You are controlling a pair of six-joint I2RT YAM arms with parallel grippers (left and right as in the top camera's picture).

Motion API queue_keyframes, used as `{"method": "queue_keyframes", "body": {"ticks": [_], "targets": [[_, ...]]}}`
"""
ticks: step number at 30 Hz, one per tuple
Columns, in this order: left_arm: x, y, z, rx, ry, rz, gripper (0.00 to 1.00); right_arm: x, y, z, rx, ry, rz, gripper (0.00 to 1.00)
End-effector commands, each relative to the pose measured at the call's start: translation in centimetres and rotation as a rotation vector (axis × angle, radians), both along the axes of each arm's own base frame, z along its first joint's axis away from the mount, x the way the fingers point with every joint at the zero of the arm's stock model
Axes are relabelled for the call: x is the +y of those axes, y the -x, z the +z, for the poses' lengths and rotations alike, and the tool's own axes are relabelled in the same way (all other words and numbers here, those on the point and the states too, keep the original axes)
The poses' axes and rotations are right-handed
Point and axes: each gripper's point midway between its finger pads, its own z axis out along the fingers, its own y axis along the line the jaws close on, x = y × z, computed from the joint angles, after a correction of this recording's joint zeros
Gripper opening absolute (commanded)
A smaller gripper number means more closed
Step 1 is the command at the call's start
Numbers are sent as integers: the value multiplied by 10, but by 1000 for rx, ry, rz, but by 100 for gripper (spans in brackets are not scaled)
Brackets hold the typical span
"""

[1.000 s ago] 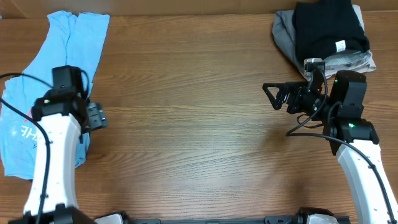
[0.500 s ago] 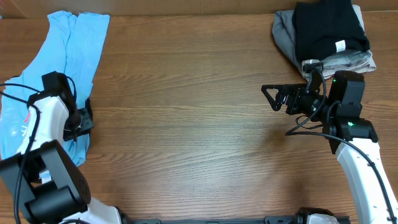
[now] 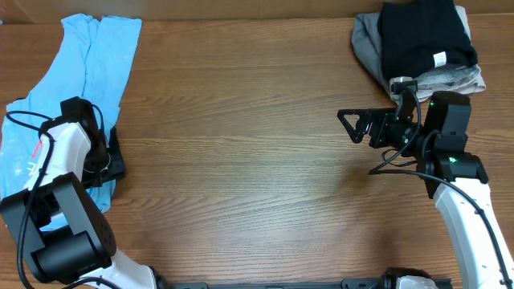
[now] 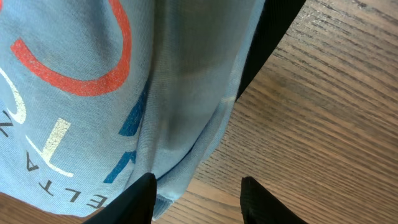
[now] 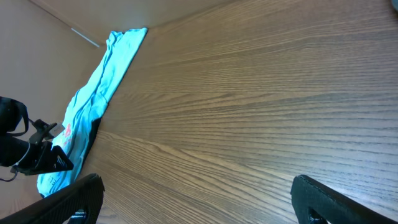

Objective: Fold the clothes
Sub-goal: 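Move the left gripper to the light-blue T-shirt and grasp its edge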

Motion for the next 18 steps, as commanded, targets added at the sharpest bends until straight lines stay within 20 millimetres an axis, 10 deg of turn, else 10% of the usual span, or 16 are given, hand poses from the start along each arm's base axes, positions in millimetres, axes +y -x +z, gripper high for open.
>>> {"method": "queue_keyframes", "body": {"ticks": [1, 18], "targets": [[0, 0, -4, 16, 7, -15, 45, 1, -4, 7, -17, 1, 3, 100], [4, 7, -22, 13, -36, -16, 33, 1, -3, 6, -10, 0, 3, 100]]}}
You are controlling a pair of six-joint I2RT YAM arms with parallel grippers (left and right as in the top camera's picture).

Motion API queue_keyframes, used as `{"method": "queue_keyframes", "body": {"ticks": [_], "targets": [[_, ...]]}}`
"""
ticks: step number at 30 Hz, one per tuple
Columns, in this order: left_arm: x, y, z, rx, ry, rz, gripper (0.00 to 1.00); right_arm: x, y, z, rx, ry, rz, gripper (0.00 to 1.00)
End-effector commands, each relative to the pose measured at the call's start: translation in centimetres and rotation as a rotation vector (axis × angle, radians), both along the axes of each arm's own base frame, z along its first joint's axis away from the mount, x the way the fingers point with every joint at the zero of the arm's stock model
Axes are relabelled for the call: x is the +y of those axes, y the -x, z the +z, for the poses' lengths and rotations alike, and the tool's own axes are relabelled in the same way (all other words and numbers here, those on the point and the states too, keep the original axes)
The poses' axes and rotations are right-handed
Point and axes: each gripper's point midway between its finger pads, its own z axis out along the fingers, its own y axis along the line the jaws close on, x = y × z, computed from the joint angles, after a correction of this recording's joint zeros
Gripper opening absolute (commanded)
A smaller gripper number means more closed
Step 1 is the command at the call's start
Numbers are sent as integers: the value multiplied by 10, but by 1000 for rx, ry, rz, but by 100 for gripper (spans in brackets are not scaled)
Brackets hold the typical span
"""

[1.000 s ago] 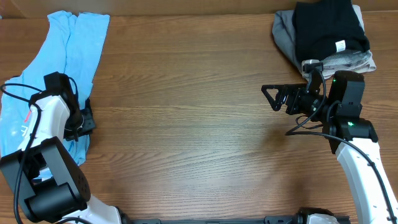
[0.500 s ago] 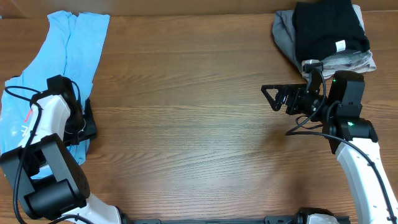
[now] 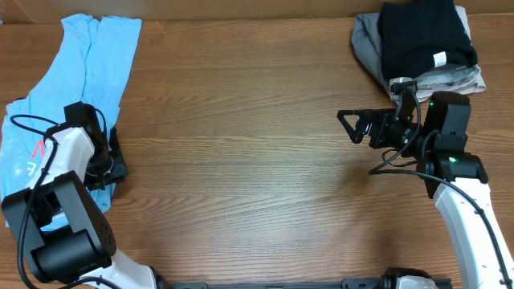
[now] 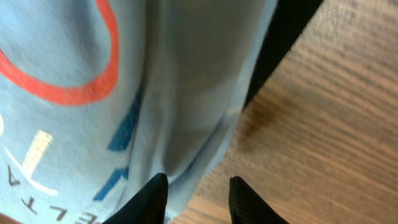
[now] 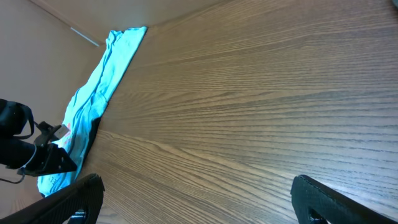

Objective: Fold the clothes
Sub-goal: 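Move the left gripper to the light-blue T-shirt and grasp its edge, then lift the blue T-shirt high with the left gripper toward table center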

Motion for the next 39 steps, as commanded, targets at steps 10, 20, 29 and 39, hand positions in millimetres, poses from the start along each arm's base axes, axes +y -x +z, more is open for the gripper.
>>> {"method": "queue_keyframes", "body": {"ticks": [10, 20, 29, 39], "targets": [[2, 10, -16, 29, -26, -14, 23, -5, -5, 2, -2, 28, -32, 100], [1, 10, -5, 40, -14, 48, 4, -6, -7, 3, -7, 34, -38, 100], [-24, -42, 75, -84, 163, 24, 4, -6, -10, 7, -30, 35, -38, 96], [-109, -97, 210, -319, 312, -251, 4, -5, -10, 8, -10, -3, -52, 94]]}}
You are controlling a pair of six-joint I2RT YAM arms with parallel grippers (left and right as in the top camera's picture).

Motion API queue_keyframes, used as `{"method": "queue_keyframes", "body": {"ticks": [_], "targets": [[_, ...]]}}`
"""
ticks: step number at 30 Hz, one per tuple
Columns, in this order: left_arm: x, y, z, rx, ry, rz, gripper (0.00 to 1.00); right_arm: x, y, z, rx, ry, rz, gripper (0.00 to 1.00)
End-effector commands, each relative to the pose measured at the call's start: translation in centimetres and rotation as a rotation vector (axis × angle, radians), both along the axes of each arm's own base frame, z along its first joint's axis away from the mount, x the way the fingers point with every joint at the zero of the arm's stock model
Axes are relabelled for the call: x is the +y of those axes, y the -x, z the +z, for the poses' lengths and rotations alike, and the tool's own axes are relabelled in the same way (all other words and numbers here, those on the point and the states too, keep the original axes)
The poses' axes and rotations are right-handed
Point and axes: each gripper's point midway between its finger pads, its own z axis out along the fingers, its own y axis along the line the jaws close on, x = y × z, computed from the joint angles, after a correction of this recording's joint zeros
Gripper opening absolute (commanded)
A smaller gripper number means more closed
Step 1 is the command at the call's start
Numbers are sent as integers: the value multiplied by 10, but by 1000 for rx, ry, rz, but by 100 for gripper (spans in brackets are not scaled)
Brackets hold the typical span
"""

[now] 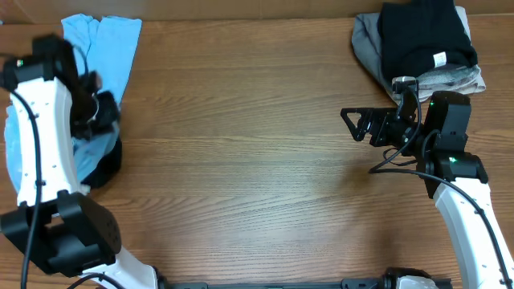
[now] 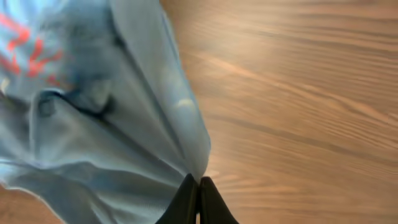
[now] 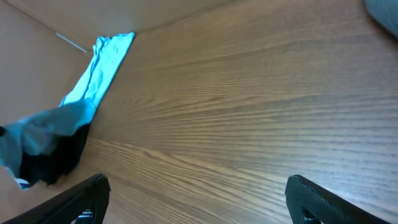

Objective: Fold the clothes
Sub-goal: 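Lift the blue T-shirt high with the left gripper toward table center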

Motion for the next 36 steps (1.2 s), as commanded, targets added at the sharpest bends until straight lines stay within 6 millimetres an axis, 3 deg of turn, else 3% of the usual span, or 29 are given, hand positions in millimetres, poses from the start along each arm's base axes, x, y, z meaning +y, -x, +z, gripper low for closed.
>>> {"method": "queue_keyframes", "body": {"ticks": [1, 9, 18, 28, 36], "targets": [[-48, -23, 55, -154, 54, -149, 4, 3, -4, 10, -7, -30, -7, 94], [-82, -29, 131, -345, 30, -244, 4, 5, -2, 11, -6, -41, 8, 94], [-114, -33, 218, -654, 160, -332, 4, 5, -2, 11, -6, -41, 8, 94], [-165, -43, 302, -980, 431, -498, 4, 11, 0, 14, -7, -65, 37, 94], [-214, -35, 382, -1223, 685, -657, 4, 15, 2, 17, -13, -83, 63, 94]]}}
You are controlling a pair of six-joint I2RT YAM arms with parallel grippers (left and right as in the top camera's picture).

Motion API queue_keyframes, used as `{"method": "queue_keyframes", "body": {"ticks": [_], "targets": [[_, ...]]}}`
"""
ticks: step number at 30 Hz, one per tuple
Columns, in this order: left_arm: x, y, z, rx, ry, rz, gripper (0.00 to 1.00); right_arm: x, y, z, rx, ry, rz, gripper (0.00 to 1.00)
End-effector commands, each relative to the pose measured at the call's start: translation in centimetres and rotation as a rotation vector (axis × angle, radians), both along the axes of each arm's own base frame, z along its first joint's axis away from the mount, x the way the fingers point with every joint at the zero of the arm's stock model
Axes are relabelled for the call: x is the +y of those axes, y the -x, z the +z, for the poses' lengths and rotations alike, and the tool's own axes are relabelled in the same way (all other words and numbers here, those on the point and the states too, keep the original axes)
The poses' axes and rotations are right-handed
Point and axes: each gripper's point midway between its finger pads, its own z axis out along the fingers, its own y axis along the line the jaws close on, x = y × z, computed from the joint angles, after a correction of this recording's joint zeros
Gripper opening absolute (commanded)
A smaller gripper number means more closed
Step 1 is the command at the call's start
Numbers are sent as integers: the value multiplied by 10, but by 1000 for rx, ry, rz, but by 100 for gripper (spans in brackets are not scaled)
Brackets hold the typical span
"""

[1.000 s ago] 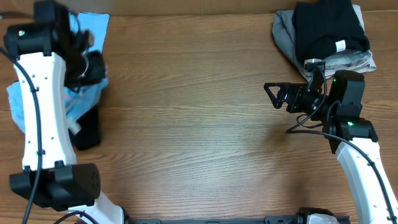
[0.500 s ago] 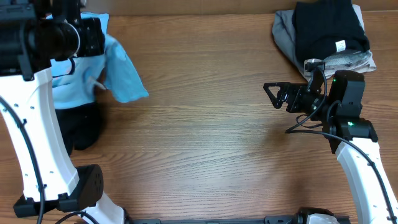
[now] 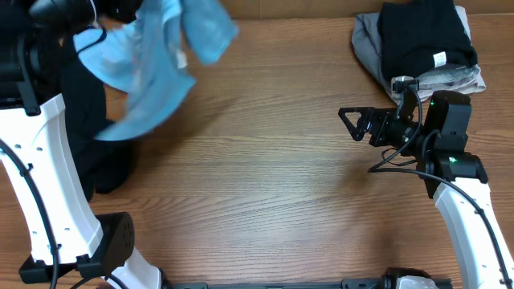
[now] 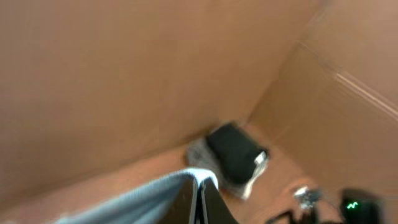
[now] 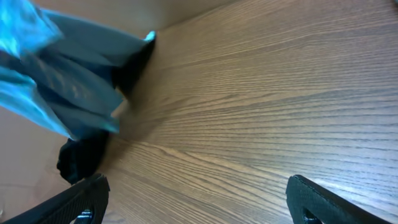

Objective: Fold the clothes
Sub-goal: 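Lift the blue T-shirt high with the left gripper toward table center, then reach the right gripper to the hanging shirt and grasp its hem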

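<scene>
A light blue T-shirt with red print hangs in the air over the table's back left, bunched and blurred. My left gripper is shut on a fold of its blue cloth, high above the table, and its view looks toward the far right corner. The shirt also shows at the left of the right wrist view. At the right my right gripper stands open over bare wood, its fingers wide apart with nothing between them.
A pile of black and grey clothes lies at the back right corner, also seen as a small pile in the left wrist view. A dark shadow falls on the wooden table under the shirt. Cardboard walls stand behind.
My left gripper has risen from low over the table's left edge to high above it. The shirt, then partly on the table, now hangs free and further right. The right arm has not moved.
The shirt first lay flat at the left with my left gripper open at its edge. Then the jaws stood closer around the hem. Later they were shut on it, with the shirt partly raised. Now the whole shirt hangs in the air.
</scene>
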Motion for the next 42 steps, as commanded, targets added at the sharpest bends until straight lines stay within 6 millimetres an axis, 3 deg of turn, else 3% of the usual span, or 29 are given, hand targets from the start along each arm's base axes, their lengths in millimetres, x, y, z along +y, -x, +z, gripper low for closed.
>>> {"method": "queue_keyframes", "body": {"ticks": [1, 6, 12, 16, 19, 29, 42], "targets": [[-40, 29, 31, -23, 114, -183, 4, 8, -1, 13, -32, -26, 40, 94], [-74, 42, 48, -90, 132, -275, 4, 19, -1, 19, -69, -29, 79, 95], [-93, 50, 48, -82, 134, -315, 4, 51, -7, 30, -163, -11, 154, 100], [-93, 50, 43, -56, 134, -314, 4, 68, -12, 22, -168, -9, 194, 100], [-91, 49, 38, -43, 123, -306, 4, 76, -10, 19, -147, -45, 230, 93], [-84, 38, 24, -13, 86, -226, 4, 85, 5, 52, -252, -149, 375, 94], [-87, 41, 19, 9, 80, -238, 4, 113, 12, 52, -280, -158, 458, 96]]}}
